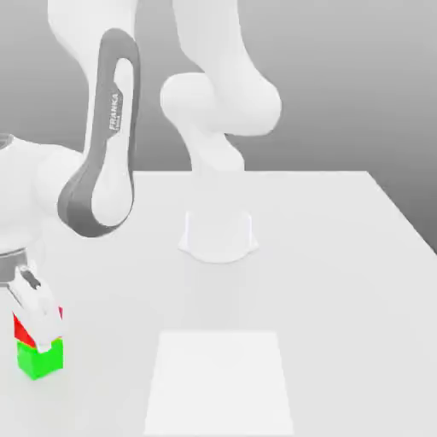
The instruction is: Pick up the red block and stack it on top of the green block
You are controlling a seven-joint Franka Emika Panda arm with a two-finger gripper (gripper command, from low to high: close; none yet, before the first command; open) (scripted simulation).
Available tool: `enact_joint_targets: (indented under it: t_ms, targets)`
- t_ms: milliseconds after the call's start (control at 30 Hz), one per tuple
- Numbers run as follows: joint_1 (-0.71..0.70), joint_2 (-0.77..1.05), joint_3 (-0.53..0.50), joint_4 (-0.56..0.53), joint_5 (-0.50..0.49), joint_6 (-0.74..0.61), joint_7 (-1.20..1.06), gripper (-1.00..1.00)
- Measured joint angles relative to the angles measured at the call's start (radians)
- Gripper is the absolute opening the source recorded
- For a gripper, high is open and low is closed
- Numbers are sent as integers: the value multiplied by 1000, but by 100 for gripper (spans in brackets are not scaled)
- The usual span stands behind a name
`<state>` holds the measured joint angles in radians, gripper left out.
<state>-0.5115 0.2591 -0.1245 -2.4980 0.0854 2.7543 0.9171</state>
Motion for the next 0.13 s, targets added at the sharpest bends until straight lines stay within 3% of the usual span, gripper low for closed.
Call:
enact_joint_targets:
  t_ms: [133]
  targets:
    - [7,-120,-15,-6,-43,-113,31,100]
